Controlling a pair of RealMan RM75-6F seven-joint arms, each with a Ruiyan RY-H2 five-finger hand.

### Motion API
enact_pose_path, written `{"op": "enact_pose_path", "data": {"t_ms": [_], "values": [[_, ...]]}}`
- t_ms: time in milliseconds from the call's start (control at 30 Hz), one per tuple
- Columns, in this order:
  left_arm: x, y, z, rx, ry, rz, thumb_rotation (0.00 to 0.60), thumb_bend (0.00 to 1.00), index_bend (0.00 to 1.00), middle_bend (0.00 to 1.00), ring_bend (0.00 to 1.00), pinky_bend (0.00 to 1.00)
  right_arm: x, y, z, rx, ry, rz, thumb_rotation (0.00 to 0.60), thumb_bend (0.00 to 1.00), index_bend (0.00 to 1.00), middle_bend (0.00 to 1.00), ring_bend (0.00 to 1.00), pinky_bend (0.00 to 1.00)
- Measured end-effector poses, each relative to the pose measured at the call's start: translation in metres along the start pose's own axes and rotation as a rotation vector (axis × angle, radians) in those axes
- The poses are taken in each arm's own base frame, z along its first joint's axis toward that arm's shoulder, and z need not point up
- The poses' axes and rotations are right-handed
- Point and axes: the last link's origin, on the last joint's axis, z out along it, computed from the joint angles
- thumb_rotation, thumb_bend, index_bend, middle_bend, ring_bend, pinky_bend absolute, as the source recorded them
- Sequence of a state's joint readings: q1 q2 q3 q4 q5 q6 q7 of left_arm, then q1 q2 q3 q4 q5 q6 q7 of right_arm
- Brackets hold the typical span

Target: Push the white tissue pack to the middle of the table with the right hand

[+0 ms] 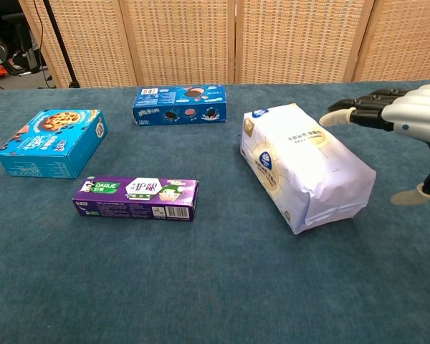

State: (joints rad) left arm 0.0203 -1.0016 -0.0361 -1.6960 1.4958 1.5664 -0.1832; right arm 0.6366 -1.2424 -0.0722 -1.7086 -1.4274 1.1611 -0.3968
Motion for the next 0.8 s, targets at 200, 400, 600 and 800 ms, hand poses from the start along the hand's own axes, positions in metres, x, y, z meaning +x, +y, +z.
{"op": "enact_pose_path", "data": {"t_ms": [200, 400, 600, 800], "values": [[0.000, -0.001, 0.001, 0.005, -0.001, -0.001, 0.600, 0.00, 0.00, 0.00, 0.00, 0.00, -0.013, -0.008, 0.011, 0.001, 0.017, 0.038, 0.600, 0.00, 0.00, 0.00, 0.00, 0.00], [0.000, -0.001, 0.001, 0.007, 0.002, -0.003, 0.600, 0.00, 0.00, 0.00, 0.00, 0.00, -0.016, -0.010, 0.036, -0.039, 0.079, 0.082, 0.600, 0.00, 0.00, 0.00, 0.00, 0.00], [-0.001, -0.001, 0.002, 0.006, -0.003, -0.001, 0.600, 0.00, 0.00, 0.00, 0.00, 0.00, -0.012, -0.008, 0.060, -0.105, 0.124, 0.132, 0.600, 0.00, 0.00, 0.00, 0.00, 0.00], [-0.001, -0.002, 0.002, 0.008, 0.000, -0.003, 0.600, 0.00, 0.00, 0.00, 0.00, 0.00, -0.009, -0.005, 0.072, -0.146, 0.130, 0.144, 0.600, 0.00, 0.00, 0.00, 0.00, 0.00]]}}
